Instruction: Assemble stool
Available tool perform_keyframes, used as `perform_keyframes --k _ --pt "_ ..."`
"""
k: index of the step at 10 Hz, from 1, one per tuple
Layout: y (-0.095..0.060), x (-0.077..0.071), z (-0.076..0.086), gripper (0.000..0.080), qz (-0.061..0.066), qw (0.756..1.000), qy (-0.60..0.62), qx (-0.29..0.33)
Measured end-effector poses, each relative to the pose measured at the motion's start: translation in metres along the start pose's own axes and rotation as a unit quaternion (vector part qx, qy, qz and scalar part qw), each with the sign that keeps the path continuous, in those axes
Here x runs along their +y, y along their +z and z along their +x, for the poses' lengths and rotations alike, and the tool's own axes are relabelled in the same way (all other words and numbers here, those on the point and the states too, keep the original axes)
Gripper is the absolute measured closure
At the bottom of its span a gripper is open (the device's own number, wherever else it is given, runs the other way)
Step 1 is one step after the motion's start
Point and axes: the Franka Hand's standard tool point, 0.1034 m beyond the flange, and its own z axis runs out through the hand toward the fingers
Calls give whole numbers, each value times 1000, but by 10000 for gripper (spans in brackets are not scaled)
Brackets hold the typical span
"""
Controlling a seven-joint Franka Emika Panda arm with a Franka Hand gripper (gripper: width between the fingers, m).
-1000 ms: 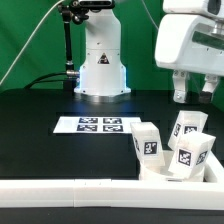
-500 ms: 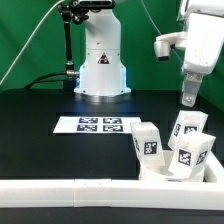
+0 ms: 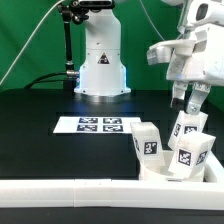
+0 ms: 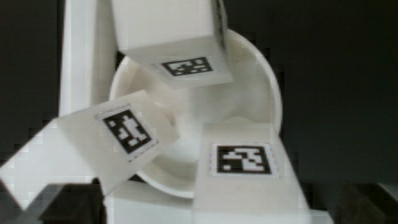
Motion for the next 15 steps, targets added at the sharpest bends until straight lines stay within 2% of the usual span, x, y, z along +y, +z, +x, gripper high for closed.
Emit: perform_keyframes --k 4,5,6,7,9,11,15 --pt "4 -2 0 169 3 1000 9 -3" --pt "4 -3 2 328 3 1000 15 -2" --pt "5 -4 3 328 4 1000 19 -3" --pt "5 -4 5 467 4 1000 28 -2" --pt "6 -3 4 466 2 999 35 -2" --pt "7 -1 -6 466 6 999 44 -6" --pt "8 -2 -7 466 7 992 123 -6"
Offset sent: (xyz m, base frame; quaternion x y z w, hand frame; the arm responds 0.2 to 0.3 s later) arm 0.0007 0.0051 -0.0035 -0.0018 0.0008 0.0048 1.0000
